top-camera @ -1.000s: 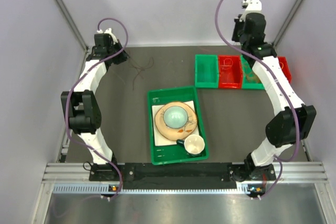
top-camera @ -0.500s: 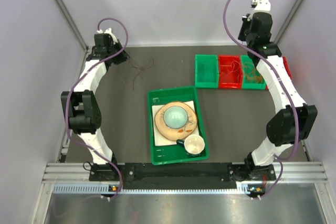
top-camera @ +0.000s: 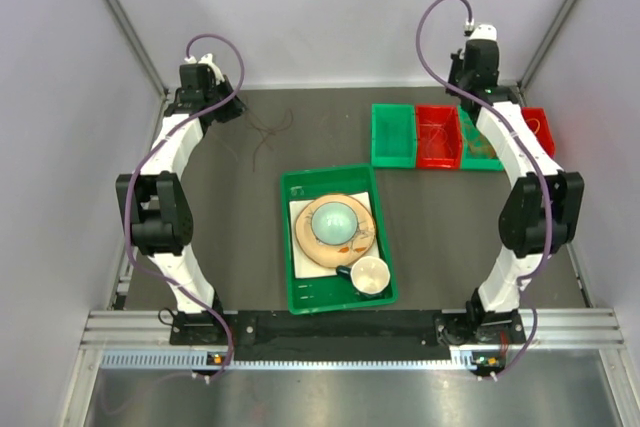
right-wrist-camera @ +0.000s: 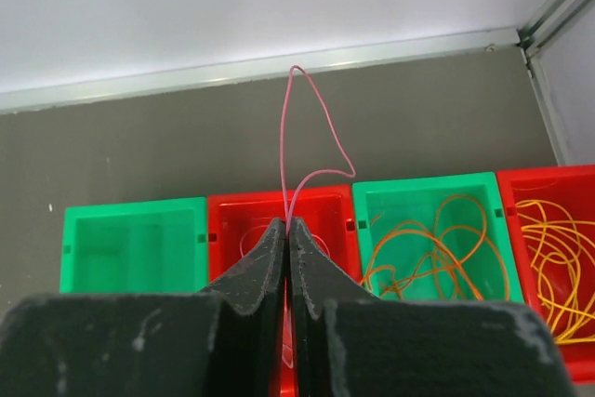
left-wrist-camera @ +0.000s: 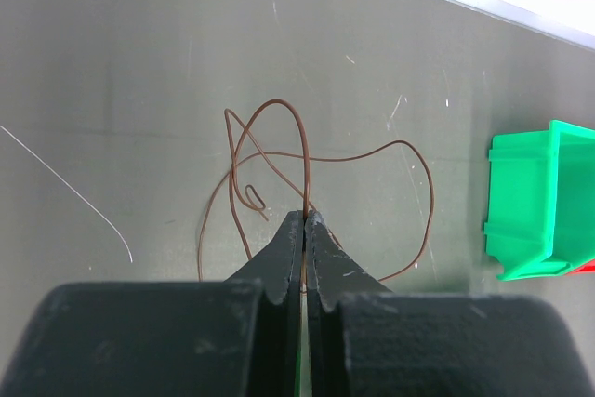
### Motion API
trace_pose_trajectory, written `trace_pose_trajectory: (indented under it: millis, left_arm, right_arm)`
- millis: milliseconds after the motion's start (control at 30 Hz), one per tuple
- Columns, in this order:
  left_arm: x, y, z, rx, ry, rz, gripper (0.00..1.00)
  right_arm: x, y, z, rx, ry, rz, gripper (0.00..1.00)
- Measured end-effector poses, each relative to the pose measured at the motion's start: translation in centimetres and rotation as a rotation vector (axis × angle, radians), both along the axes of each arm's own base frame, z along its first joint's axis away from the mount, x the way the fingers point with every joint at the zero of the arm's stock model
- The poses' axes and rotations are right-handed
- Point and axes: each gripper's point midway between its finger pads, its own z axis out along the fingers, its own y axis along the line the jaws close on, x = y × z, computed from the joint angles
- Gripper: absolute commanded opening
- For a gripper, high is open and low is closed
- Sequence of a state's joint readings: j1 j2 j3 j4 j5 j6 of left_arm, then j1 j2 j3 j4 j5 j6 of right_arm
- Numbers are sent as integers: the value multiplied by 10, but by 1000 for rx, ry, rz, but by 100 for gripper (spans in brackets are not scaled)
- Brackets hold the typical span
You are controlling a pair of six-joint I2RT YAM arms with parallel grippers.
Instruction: Untangle the cables
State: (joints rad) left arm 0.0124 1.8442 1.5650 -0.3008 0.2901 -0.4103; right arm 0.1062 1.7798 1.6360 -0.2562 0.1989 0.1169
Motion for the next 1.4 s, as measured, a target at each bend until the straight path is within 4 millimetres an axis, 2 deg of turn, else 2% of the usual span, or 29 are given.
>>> trace_pose_trajectory:
  millis: [333, 400, 500, 567, 667, 800, 867, 967, 1000, 1033, 1067, 1133, 1167, 1300, 1400]
  left_arm:
    - [-1, 1, -2, 11, 6, -4, 0]
    - [-2, 1, -2, 11, 7, -4, 0]
    - [-2, 1, -2, 10, 8, -5, 0]
    - [-2, 0, -3, 9, 10, -7, 0]
    - [-3, 0, -3, 9, 12, -8, 0]
    - [-3, 0, -2, 7, 11, -10, 0]
    - [-3, -1, -2, 6, 11, -12, 0]
    - [-3, -1, -2, 4, 11, -14, 0]
    - [-3, -2, -2, 4, 10, -15, 0]
    - [-3, -2, -2, 4, 10, -15, 0]
    - [-3, -2, -2, 4, 10, -15, 0]
    - [-3, -2, -2, 3, 10, -17, 0]
    - [-3, -3, -2, 2, 10, -18, 0]
    - [-3, -3, -1, 3, 9, -19, 0]
    - [-3, -4, -1, 3, 9, -21, 0]
  right_arm:
    - [15, 4, -68, 2, 127, 4, 0]
    - [17, 6, -85, 7, 159, 10, 17]
    - [18, 9, -112, 18, 214, 19, 27]
    - [16, 11, -127, 21, 253, 25, 40]
    - [11, 13, -138, 32, 282, 31, 45]
    - [9, 15, -139, 40, 286, 45, 47]
    - [5, 16, -135, 42, 282, 48, 43]
    - [-2, 14, -118, 38, 263, 51, 33]
    - [-3, 14, -108, 34, 244, 53, 35]
    - [-4, 14, -98, 35, 222, 56, 41]
    - [-4, 14, -89, 34, 203, 57, 55]
    - [-3, 14, -73, 34, 171, 62, 59]
    - [-2, 15, -68, 31, 163, 69, 65]
    - [13, 18, -65, 30, 163, 79, 65]
    - [21, 17, -80, 17, 196, 77, 62]
